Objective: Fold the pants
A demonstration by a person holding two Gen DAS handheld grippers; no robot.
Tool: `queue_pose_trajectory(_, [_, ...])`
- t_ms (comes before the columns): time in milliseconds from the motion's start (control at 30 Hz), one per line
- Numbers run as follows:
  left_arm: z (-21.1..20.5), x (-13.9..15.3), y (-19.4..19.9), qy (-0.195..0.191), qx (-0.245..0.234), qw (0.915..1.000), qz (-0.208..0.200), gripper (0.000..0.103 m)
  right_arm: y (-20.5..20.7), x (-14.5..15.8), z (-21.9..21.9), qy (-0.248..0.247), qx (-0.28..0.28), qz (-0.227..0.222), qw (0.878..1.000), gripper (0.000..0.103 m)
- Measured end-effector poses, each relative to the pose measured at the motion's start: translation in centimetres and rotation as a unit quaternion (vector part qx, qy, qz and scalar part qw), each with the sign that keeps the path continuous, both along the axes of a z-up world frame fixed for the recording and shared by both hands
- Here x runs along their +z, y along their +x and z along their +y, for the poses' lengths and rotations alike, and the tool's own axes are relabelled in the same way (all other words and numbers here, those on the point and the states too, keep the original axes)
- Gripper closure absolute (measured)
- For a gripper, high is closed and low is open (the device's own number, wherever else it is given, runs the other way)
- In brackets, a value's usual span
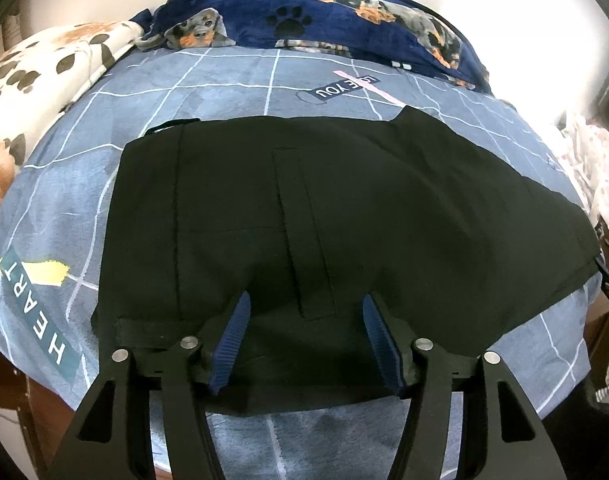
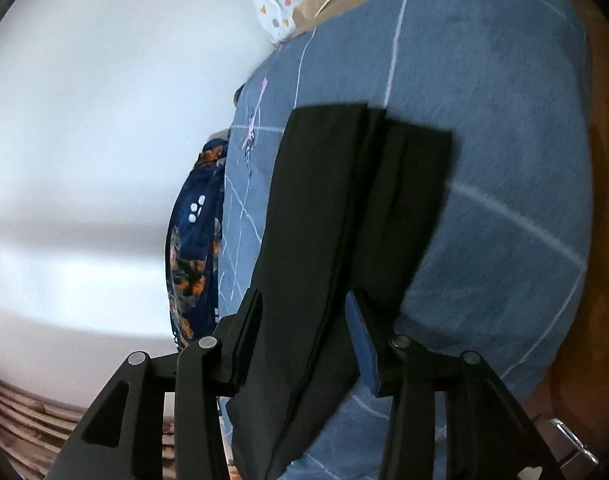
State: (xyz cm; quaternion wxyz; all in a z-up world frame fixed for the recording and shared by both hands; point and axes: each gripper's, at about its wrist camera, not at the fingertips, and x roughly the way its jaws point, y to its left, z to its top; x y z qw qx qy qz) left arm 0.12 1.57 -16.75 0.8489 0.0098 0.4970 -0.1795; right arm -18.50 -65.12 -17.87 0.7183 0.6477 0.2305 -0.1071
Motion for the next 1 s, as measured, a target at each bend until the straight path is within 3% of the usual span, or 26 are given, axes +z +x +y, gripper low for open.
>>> queue_pose_trajectory(167, [-0.4, -0.1, -0.2, 0.007, -0.007, 0.9999, -0.007, 0.039, 2.6, 0.0, 1.5, -0.002, 0.031, -0.005, 1.000, 0.060])
queue_pose_trajectory(200, [-0.5, -0.1, -0.2, 0.007, -0.008, 0.9999, -0.008, 0.039, 3.2, -0.1, 1.7, -0.003, 0.033, -0.005, 0.999, 0.064])
queue_pose_trajectory(233, [-0.5, -0.1, -0.2, 0.007, -0.008, 0.9999, -0.007, 0.038, 3.6, 0.0, 2.0, -0.011, 0.035, 0.003, 0.999, 0.071])
queue_pose_trajectory(267, [-0.6, -0.1, -0.2, 0.007, -0.010, 0.9999, -0.007, 0.037, 4.2, 0.1, 2.2, -0.024, 0.042, 0.024, 0.999, 0.095])
queue_pose_trajectory(300, [-0.5, -0.1, -0.1, 0.007, -0.011, 0.9999, -0.006, 0.037, 4.6, -0.2, 2.3, -0.023, 0.050, 0.036, 0.998, 0.097])
queue_pose_trajectory(567, [-0.1, 0.0, 0.5, -0.004, -0.026, 0.9996, 0.009, 0.037, 0.5, 1.4, 2.4, -0.059, 0.044, 0.045, 0.996, 0.100])
queue_pose_trajectory(633, [-0.1, 0.0, 0.5, -0.003, -0.031, 0.9995, 0.009, 0.037, -0.6, 0.4, 2.2, -0.050, 0.044, 0.062, 0.996, 0.100])
queue_pose_trajectory(700, [-0.3, 0.0, 0.4, 0.004, -0.035, 0.9994, 0.006, 0.037, -1.3, -1.0, 1.7, -0.020, 0.034, 0.035, 0.999, 0.102])
queue_pose_trajectory(800, [-0.7, 0.0, 0.2, 0.015, -0.040, 0.9991, 0.002, 0.036, -0.7, -0.6, 1.5, -0.035, 0.034, 0.028, 0.998, 0.098])
queue_pose_trajectory(1000, [-0.6, -0.1, 0.2, 0.008, -0.039, 0.9992, 0.003, 0.034, -2.4, -1.5, 0.0, 0.009, 0.005, 0.004, 1.000, 0.098])
